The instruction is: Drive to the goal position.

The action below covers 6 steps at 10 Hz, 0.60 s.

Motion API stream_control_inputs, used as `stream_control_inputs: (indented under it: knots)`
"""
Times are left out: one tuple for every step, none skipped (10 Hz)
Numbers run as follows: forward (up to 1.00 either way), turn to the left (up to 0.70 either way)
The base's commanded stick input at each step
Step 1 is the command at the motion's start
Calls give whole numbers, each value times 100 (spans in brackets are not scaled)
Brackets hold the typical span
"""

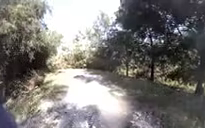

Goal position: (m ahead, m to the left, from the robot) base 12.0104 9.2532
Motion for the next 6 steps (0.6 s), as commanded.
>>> stream_control_inputs:
  knots:
    - [70,0]
    - [70,0]
    - [70,0]
    - [70,0]
    - [70,0]
    - [70,3]
